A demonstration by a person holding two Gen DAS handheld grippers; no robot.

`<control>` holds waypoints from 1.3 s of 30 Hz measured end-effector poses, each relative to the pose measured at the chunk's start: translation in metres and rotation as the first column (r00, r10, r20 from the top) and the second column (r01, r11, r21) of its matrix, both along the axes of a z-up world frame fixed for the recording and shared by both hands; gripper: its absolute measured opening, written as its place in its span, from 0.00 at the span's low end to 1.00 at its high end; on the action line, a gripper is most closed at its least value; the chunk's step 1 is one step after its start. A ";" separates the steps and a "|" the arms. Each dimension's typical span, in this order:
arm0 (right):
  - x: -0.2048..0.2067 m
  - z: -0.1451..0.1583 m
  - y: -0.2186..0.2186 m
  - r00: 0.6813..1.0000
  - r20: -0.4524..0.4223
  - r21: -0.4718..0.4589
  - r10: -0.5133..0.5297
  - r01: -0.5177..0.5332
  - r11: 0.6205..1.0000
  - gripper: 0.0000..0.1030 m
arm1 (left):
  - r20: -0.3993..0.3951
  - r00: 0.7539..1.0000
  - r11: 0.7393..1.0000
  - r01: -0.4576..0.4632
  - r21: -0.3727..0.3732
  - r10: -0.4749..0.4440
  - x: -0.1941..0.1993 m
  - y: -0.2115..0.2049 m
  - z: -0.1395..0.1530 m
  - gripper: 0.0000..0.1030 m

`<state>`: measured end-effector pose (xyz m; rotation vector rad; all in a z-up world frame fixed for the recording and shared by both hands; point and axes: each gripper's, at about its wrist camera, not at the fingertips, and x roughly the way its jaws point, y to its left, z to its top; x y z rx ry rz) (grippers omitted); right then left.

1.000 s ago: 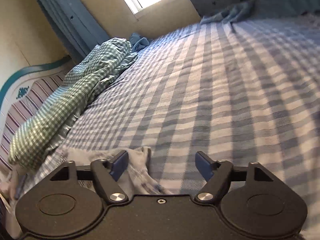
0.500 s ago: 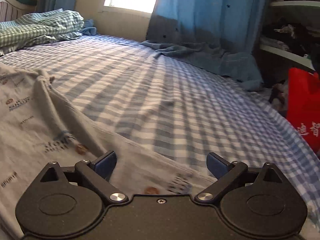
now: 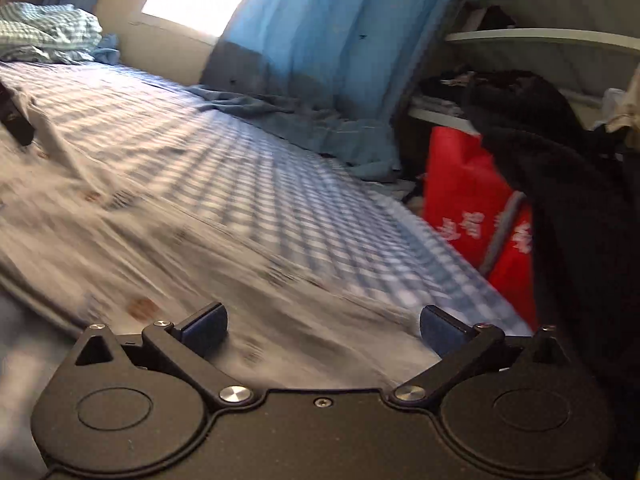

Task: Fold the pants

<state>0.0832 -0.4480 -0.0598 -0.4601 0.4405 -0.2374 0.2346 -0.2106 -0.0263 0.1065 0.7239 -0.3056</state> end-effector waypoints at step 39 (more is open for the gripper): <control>-0.050 0.003 -0.090 0.958 0.105 0.695 -0.268 0.122 0.709 0.25 | -0.192 0.833 0.855 0.503 -0.130 -0.519 0.029 -0.266 0.010 1.00</control>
